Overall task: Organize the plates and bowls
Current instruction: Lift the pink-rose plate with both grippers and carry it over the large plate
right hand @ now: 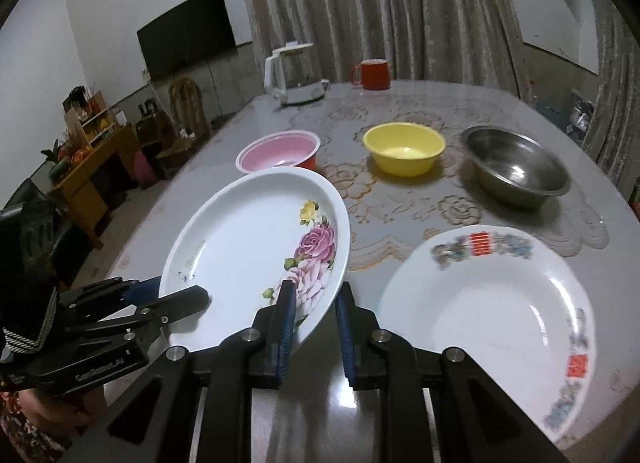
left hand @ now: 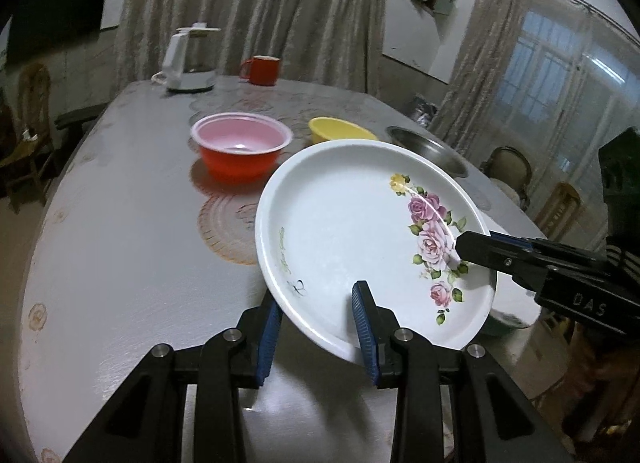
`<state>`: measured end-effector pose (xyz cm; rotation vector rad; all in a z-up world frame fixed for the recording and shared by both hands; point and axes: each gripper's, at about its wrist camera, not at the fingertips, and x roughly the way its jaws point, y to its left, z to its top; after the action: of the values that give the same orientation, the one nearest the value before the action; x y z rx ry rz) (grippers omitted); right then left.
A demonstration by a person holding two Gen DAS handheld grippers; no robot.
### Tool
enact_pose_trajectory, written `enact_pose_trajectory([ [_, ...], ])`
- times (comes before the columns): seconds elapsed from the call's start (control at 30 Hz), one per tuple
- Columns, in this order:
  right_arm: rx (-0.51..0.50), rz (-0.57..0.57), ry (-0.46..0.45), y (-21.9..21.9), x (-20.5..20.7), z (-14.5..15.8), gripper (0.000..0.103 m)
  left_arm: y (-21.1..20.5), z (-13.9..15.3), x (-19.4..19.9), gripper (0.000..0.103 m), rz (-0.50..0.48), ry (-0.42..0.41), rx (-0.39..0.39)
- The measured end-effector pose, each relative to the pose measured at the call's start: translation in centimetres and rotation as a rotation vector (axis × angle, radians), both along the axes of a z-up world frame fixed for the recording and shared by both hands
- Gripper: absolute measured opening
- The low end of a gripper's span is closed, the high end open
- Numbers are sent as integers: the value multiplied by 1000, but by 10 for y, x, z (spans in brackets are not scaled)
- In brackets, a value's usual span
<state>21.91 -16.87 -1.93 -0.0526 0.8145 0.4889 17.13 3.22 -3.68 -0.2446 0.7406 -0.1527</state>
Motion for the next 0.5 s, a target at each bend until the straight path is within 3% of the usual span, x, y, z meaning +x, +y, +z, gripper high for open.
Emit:
enact_pose_trajectory([
  [0.5, 91, -123, 34, -79, -22, 13, 19, -64, 10, 27, 35, -162, 18, 19],
])
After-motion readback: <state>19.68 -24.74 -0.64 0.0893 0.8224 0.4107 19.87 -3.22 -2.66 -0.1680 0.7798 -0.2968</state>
